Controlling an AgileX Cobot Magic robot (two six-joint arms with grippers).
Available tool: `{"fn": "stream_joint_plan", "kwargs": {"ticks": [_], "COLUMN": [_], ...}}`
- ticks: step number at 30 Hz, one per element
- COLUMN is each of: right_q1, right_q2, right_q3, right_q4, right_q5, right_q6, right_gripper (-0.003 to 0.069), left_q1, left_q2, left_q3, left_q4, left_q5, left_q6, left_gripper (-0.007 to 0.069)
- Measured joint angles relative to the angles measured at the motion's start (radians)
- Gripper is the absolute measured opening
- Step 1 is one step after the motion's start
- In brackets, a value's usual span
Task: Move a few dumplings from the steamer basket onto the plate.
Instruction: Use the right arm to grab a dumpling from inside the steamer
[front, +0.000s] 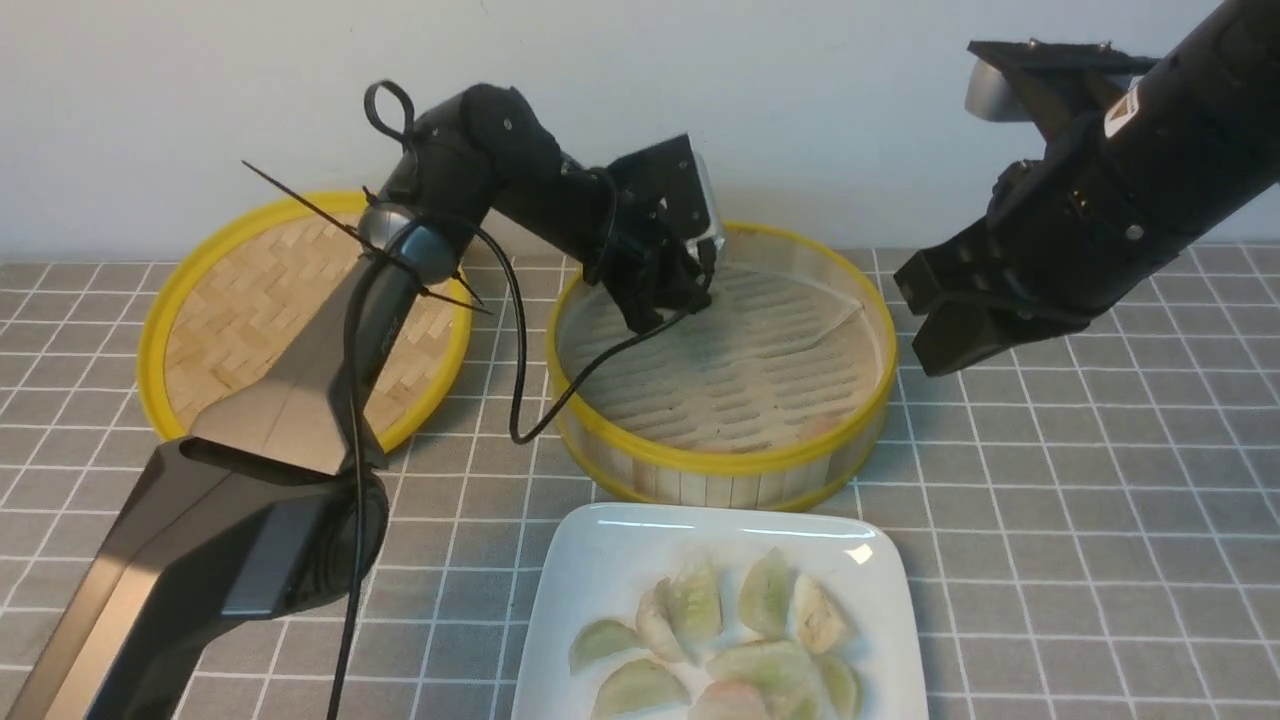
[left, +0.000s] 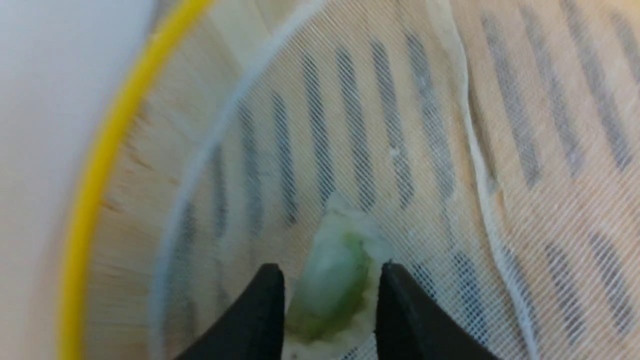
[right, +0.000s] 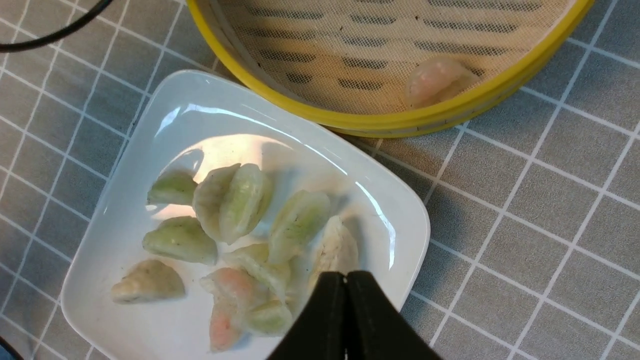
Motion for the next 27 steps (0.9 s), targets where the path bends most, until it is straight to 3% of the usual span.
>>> {"fn": "stream_joint_plan", "kwargs": {"ticks": [6,10,14,27], "right_q1": [0.0,0.0,0.0,0.0], "right_q2": [0.0,0.0,0.0,0.0], "right_q3": [0.0,0.0,0.0,0.0], "right_q4": [-0.001,-0.001,-0.001,0.018], "right_q5": [0.0,0.0,0.0,0.0], "right_q6": [-0.013,-0.018,-0.019,-0.019], "right_gripper": [-0.0014,-0.0014,-0.0014,-0.0014], "left_q1": [0.0,0.0,0.0,-0.001], "left_q2": [-0.046,-0.061,-0.097,-0.086], "left_q3": [0.0,0.0,0.0,-0.001], "left_q4": [0.067,0.153,0.172,0.092], "left_q5": [0.001,0.015,0.019,0.019], "left_q6": [-0.169,-0.315,-0.414,-0.342], "left_gripper": [0.0216,0.0041,-0.0003,-0.0002]}}
